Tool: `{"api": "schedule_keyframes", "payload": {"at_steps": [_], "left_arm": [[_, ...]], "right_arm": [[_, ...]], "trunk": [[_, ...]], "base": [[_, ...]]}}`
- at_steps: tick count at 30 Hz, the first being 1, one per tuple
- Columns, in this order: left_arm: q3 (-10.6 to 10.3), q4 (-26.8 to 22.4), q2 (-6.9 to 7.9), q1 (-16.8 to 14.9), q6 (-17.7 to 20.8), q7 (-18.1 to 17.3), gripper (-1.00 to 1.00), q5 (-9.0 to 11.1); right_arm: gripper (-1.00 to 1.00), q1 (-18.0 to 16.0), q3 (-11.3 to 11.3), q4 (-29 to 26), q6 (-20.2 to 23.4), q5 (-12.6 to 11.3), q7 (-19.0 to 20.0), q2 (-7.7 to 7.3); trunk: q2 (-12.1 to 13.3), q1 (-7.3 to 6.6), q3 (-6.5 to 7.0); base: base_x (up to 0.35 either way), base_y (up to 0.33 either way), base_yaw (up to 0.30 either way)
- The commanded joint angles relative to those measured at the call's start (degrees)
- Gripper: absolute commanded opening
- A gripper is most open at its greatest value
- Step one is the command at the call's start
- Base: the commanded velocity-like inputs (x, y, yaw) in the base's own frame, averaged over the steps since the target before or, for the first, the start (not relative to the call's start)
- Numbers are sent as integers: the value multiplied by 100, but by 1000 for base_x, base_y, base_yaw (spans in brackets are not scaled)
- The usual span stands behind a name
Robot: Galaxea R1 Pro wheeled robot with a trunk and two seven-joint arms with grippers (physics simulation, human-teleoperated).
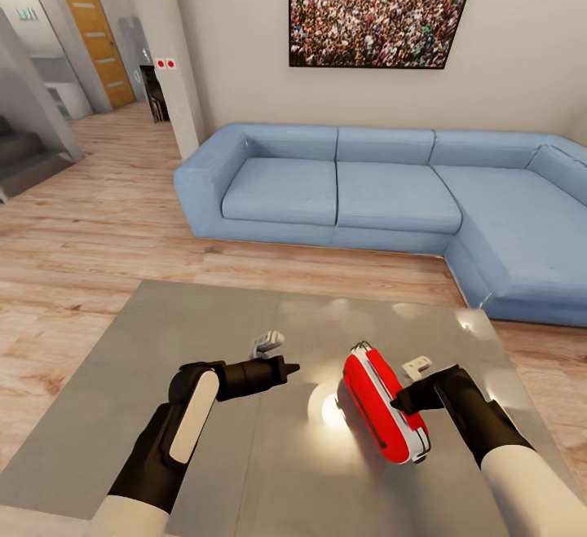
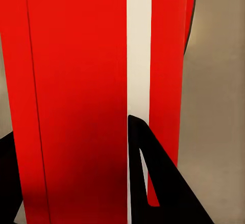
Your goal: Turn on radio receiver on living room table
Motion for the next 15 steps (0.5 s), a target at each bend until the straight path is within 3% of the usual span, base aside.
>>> {"api": "schedule_keyframes", "payload": {"at_steps": [1,15], "left_arm": [[-1,1,-1,-1,0,0,-100,-1],[-5,2,-1,-1,1,0,-100,-1]], "right_arm": [[100,4,-5,353,-487,-19,-7,-1],[100,4,-1,346,-485,-11,8,-19]], "trunk": [[1,2,-1],[1,2,-1]], "base": [[0,0,0],[0,0,0]]}}
